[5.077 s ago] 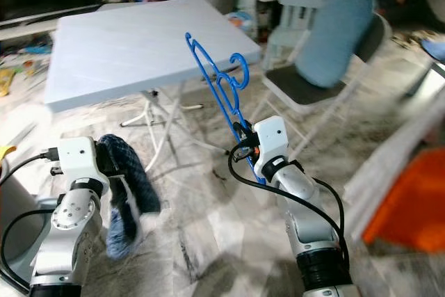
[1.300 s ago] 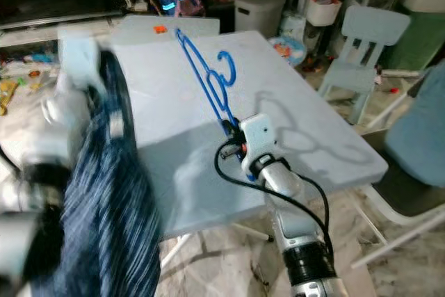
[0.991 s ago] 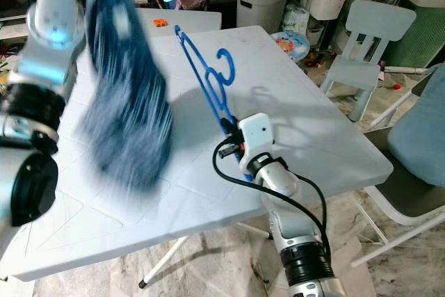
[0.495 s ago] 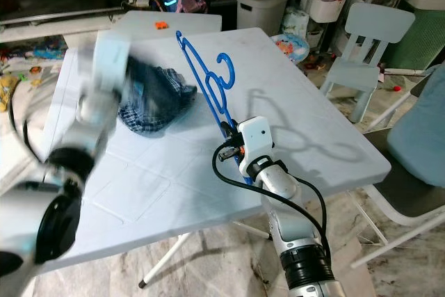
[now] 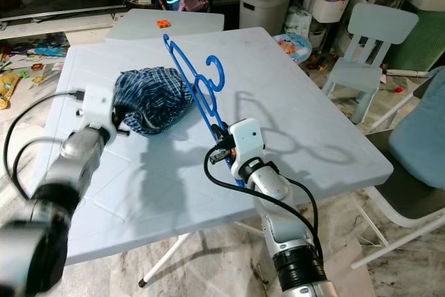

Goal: Hang hanger

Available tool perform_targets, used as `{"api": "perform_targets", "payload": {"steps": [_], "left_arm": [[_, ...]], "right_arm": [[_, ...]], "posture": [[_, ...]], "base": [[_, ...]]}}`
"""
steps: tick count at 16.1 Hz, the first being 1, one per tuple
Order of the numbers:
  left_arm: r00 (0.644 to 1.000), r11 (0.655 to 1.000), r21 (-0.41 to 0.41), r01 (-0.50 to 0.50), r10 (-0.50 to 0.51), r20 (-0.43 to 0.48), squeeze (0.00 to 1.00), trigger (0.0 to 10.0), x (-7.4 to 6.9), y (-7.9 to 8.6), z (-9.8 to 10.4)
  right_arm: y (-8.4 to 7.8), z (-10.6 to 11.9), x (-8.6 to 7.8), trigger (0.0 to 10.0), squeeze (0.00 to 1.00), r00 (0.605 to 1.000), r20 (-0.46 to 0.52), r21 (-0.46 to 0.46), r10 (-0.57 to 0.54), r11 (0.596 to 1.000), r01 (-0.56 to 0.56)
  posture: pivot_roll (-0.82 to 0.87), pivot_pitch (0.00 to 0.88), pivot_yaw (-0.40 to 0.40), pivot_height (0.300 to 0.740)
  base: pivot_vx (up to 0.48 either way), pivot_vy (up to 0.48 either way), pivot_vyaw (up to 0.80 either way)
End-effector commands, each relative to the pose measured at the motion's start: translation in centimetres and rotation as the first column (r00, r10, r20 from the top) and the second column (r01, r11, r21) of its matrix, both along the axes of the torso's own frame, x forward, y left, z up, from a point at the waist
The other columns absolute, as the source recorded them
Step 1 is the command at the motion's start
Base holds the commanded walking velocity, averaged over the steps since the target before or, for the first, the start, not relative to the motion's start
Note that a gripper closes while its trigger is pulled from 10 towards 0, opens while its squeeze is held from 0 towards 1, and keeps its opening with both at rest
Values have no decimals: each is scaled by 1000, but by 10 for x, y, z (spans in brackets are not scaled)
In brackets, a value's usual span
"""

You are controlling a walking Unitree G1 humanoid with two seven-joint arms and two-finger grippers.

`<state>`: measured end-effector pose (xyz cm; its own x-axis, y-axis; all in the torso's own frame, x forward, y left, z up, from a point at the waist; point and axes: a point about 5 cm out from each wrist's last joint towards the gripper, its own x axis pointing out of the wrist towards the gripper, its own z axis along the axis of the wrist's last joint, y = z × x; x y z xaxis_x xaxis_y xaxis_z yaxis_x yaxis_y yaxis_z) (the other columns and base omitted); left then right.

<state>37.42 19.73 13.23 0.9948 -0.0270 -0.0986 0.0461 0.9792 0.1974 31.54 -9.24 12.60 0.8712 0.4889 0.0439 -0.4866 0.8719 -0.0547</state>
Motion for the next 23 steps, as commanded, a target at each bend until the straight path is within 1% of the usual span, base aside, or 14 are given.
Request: {"api": "perform_targets", "payload": {"steps": [1,3,5,6,7,8,9,10,11,13,14,16,18,23], "left_arm": [[999,998,-59,15,-13,44,1000,10000,-5,-2,10],[998,994,-113,-3,11,69,1000,10000,-23,-5,7],[991,990,-122,-69,82,103,1000,10000,-49,-5,5],[990,989,-122,-84,97,105,1000,10000,-54,-5,6],[987,984,-146,-102,119,110,1000,10000,-70,-7,7],[985,972,-198,-126,147,94,1000,10000,-78,-9,6],[991,943,-310,-122,134,17,1000,10000,-86,-18,-3],[990,922,-361,-141,139,-33,1000,10000,-91,-22,-8],[987,921,-356,-161,144,-73,1000,10000,-93,-22,-15],[971,955,-224,-197,158,-181,1000,10000,-94,-14,-30],[969,958,-193,-212,181,-169,1000,10000,-87,-3,-25],[979,953,-233,-194,173,-108,1000,10000,-84,-2,-8],[988,952,-263,-155,153,-28,1000,10000,-95,-15,6],[992,948,-294,-119,129,13,1000,10000,-115,-33,13]], "right_arm": [[1,-2,-2,10000,0,1000,-2,-3,0,1000,0],[1,-4,-3,10000,0,1000,-7,-2,-1,1000,1],[0,-4,-3,10000,0,1000,-5,-8,0,1000,0],[-1,-4,-3,10000,0,1000,-4,-10,0,1000,0],[-2,-2,-1,10000,0,1000,0,-12,-5,1000,5],[-3,-2,0,10000,0,1000,2,-13,-7,1000,7],[-2,-2,1,10000,0,1000,3,-16,-2,1000,2],[-1,-2,1,10000,0,1000,3,-21,5,1000,-5],[0,-2,1,10000,0,1000,4,-23,10,1000,-10],[1,0,3,10000,0,1000,10,-23,11,1000,-11],[0,2,4,10000,0,1000,13,-23,4,1000,-4],[-1,1,2,10000,0,1000,15,-24,0,1000,1],[-4,-1,1,10000,0,1000,11,-29,-6,1000,6],[-4,0,3,10000,0,1000,10,-29,0,1000,1]], "posture": [[-87,0,-9,740],[-81,0,-8,740],[-81,0,-12,740],[-82,0,-12,740],[-75,0,-21,740],[-73,0,-23,740],[-64,0,-32,740],[-64,0,-32,740],[-62,0,-35,740],[-68,0,-30,740],[-76,0,-25,740],[-83,0,-21,740],[-83,0,-19,740],[-74,0,-26,740]], "base": [[0,0,0],[0,0,0],[0,0,0],[0,0,0],[0,0,0],[0,0,0],[0,0,0],[0,0,0],[0,0,0],[0,0,0],[0,0,0],[0,0,0],[0,0,0],[0,0,0]]}}
